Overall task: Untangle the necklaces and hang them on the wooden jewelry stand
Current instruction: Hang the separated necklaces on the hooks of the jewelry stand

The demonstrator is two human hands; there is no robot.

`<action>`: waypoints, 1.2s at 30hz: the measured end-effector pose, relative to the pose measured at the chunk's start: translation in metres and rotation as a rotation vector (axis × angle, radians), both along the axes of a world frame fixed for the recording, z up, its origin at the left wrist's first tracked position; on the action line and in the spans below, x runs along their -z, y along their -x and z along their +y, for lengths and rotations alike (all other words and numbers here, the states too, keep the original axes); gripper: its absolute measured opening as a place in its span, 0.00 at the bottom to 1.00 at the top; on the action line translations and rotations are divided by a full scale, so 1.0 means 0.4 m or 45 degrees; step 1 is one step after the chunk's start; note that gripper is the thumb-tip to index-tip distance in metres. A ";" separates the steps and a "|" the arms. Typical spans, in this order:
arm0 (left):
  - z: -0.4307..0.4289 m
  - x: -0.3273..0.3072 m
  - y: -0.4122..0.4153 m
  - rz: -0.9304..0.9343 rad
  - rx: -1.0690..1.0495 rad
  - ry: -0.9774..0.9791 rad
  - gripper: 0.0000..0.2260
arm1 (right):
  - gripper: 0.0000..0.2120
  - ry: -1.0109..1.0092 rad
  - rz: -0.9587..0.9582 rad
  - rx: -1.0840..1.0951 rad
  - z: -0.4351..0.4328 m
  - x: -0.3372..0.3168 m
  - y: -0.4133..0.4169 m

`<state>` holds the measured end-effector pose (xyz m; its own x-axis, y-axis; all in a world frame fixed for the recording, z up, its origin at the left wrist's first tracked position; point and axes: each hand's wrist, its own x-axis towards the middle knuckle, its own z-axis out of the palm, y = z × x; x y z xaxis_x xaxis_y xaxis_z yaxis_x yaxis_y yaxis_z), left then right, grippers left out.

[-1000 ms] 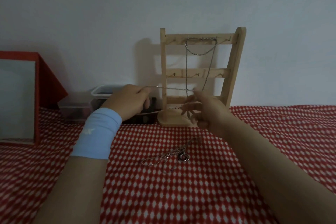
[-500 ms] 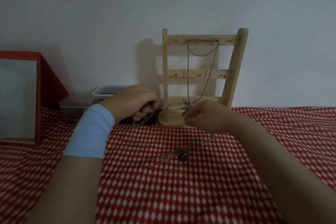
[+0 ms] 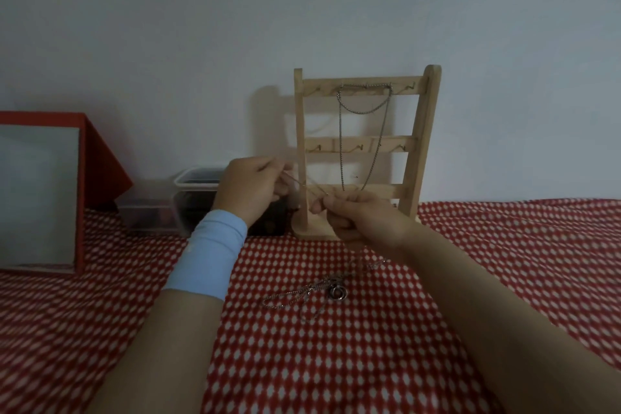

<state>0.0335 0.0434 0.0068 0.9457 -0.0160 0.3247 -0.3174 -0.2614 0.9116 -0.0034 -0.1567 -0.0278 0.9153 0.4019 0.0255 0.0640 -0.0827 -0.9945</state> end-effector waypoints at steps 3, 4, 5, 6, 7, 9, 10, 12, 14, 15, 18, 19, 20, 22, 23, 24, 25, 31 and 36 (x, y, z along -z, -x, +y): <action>-0.006 -0.002 -0.004 0.132 0.056 0.364 0.12 | 0.14 0.121 0.002 0.091 -0.011 -0.005 -0.011; -0.015 -0.009 0.001 0.210 0.169 0.593 0.13 | 0.14 0.157 -0.003 0.109 -0.012 -0.012 -0.010; -0.025 -0.015 0.006 0.269 0.266 0.799 0.14 | 0.14 0.188 -0.006 0.121 -0.013 -0.018 -0.010; -0.035 -0.020 0.008 0.309 0.311 0.932 0.14 | 0.15 0.212 -0.009 0.129 -0.015 -0.026 -0.010; -0.045 -0.024 0.008 0.343 0.310 0.984 0.14 | 0.15 0.237 -0.019 0.133 -0.017 -0.037 -0.008; -0.058 -0.029 0.004 0.391 0.254 0.888 0.13 | 0.16 0.288 -0.054 0.148 -0.024 -0.059 -0.005; -0.063 -0.033 0.006 0.402 0.238 0.757 0.12 | 0.15 0.313 -0.076 0.166 -0.027 -0.070 -0.001; -0.068 -0.041 0.010 0.422 0.311 0.373 0.10 | 0.14 0.374 -0.119 0.220 -0.035 -0.088 0.009; -0.070 -0.050 0.021 0.401 0.433 -0.131 0.06 | 0.12 0.483 -0.204 0.276 -0.042 -0.108 0.022; -0.070 -0.054 0.026 0.381 0.492 -0.379 0.05 | 0.12 0.556 -0.264 0.302 -0.044 -0.115 0.027; -0.078 -0.069 0.042 0.333 0.566 -0.796 0.07 | 0.09 0.751 -0.458 0.357 -0.044 -0.130 0.035; -0.085 -0.073 0.042 0.317 0.547 -0.830 0.08 | 0.08 0.809 -0.504 0.380 -0.043 -0.132 0.036; -0.087 -0.073 0.037 0.308 0.506 -0.833 0.10 | 0.07 0.865 -0.541 0.410 -0.041 -0.133 0.034; -0.087 -0.069 0.026 0.295 0.438 -0.809 0.10 | 0.08 0.956 -0.614 0.476 -0.041 -0.136 0.030; -0.084 -0.067 0.021 0.270 0.418 -0.827 0.09 | 0.08 0.990 -0.651 0.504 -0.042 -0.140 0.029; -0.079 -0.064 0.017 0.230 0.402 -0.853 0.08 | 0.09 1.013 -0.686 0.531 -0.046 -0.144 0.029; -0.072 -0.062 0.015 0.196 0.391 -0.848 0.08 | 0.10 1.022 -0.714 0.559 -0.050 -0.149 0.030; -0.058 -0.066 -0.005 0.066 0.306 -0.433 0.14 | 0.11 1.020 -0.847 0.736 -0.070 -0.163 0.004; -0.081 -0.087 -0.042 0.009 0.182 -0.251 0.15 | 0.13 1.028 -0.882 0.970 -0.091 -0.175 -0.039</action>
<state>0.0505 0.0108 0.0416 0.9314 -0.2121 0.2957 -0.3580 -0.3874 0.8496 0.0122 -0.1932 0.0421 0.8123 -0.0845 0.5771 0.2122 -0.8788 -0.4273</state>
